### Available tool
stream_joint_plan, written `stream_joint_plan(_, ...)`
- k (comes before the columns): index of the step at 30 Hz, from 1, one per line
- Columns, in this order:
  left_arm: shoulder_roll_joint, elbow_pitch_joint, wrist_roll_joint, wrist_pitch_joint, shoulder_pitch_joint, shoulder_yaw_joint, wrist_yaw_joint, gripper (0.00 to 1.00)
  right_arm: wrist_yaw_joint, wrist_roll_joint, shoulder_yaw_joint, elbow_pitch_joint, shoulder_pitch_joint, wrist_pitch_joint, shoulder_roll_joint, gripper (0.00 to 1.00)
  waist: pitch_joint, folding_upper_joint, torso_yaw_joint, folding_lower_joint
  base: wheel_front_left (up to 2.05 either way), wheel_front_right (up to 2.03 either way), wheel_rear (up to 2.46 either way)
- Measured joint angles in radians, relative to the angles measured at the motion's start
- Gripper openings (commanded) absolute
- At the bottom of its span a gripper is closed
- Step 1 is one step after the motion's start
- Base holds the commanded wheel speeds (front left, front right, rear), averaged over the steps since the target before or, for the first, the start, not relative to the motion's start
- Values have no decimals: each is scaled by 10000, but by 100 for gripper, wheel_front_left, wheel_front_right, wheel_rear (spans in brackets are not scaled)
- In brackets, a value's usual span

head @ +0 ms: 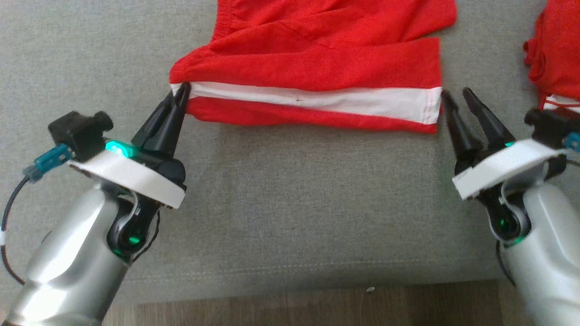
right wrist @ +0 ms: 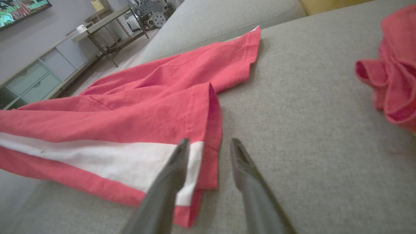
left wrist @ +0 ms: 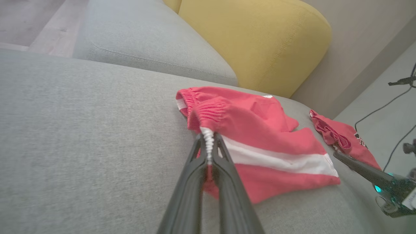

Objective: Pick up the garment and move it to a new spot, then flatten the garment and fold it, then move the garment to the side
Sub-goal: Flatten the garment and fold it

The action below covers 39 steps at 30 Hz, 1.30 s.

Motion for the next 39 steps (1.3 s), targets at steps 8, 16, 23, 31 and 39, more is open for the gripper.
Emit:
stream_joint_plan(8,-130,-90,192,-2,530,476,6,0,0,50,-59,-1432,1265,-15,31,100,-88,0,-98,0,0,0,0)
stream_joint_plan(16,-215,-82,351,-2,584,516,6,0,0,585,48,-1894,1281,136,61,100,37,0,-93,0,0,0,0)
stream_joint_plan(23,-288,12,355,-2,561,405,6,0,0,1181,316,-1553,1048,416,50,100,141,0,121,0,0,0,0)
stream_joint_plan(31,-366,63,441,-2,447,391,6,0,0,1377,617,-1083,593,299,0,38,142,0,282,0,0,0,0)
stream_joint_plan(39,-380,161,441,0,448,410,6,0,0,1613,796,-1168,584,25,-274,0,-11,0,241,0,0,0,0)
